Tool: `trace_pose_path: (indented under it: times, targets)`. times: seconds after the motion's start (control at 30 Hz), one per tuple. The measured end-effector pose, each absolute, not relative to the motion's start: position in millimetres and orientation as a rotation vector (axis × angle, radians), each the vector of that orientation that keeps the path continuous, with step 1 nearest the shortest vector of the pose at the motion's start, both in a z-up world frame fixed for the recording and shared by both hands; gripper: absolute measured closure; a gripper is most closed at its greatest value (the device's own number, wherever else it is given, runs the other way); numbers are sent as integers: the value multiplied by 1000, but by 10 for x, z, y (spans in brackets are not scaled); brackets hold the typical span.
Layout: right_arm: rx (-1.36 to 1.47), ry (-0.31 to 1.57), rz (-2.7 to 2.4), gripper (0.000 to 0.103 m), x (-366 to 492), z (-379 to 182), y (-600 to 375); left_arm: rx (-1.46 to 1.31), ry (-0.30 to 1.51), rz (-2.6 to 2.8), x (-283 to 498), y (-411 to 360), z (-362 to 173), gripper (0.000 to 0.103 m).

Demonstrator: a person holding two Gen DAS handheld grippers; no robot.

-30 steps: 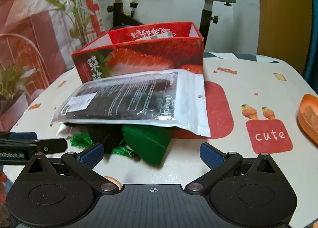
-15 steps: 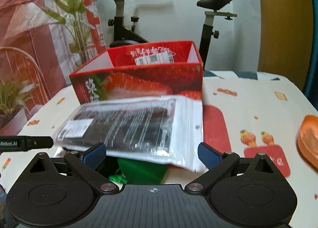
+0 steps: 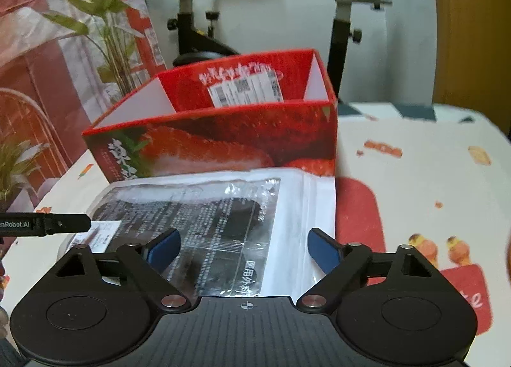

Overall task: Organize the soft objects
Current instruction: 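Grasp the white black-printed bag with both grippers and lift it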

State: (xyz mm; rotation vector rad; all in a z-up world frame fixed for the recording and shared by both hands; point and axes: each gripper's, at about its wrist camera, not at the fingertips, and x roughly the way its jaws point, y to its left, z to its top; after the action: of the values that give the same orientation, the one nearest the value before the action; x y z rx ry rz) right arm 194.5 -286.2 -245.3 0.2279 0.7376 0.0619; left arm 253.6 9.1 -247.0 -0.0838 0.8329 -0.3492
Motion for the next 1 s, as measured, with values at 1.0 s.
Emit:
trace_pose_path:
  times: [1.0]
  targets:
    - [96,732,160,55,1891,-2304,-2658,-131,857,-445,2509,134,-2475,52]
